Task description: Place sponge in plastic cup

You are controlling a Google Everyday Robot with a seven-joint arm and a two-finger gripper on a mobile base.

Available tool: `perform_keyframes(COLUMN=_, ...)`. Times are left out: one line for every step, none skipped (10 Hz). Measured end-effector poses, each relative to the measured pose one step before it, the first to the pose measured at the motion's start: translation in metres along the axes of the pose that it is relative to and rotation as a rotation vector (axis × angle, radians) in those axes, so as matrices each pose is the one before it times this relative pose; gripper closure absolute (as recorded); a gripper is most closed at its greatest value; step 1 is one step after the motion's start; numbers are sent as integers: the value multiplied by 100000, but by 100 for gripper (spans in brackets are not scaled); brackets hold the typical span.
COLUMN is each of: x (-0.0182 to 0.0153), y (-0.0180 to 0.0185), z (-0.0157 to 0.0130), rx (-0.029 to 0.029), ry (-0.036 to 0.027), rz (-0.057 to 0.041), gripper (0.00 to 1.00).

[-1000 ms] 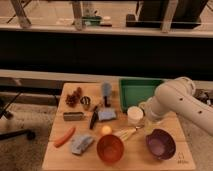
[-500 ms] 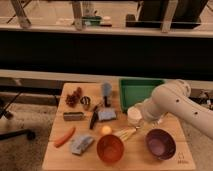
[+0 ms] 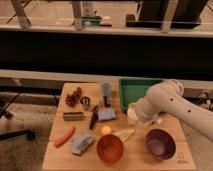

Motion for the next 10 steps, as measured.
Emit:
perform_keyframes(x=-412, y=-80, z=283, rx=-137, ry=-212, rz=-497, gripper=20)
perform_keyframes(x=-451, y=-86, z=278, rx=-28, ry=-89, rz=-578, gripper=20)
perform_keyframes(x=-362, y=-98, z=179, rx=7, ry=57, rz=-632, gripper=20)
perform_keyframes(x=-562, y=-54, z=315, rx=33, ry=33, rz=-921, gripper=20)
perform_keyframes(x=-419, y=-55, z=169, rx=87, ry=-143, rz=-551, gripper=20)
perform_keyframes(x=-305, y=-70, z=192, rx=200, ry=76, rz=-678, gripper=20)
perform_keyframes(x=-272, y=-106, z=124, rx=208, ry=-53, rz=-459, gripper=20)
perform_keyframes(x=-221, y=-52, z=184, rx=208, ry=-164, rz=-343, gripper=20)
perform_keyframes(x=-182, y=-42, z=143, rx=270, ry=-48, rz=-367, gripper=20)
perform_keyframes(x=-258, y=-43, z=216, rx=144, ry=-15, rz=-592, gripper=20)
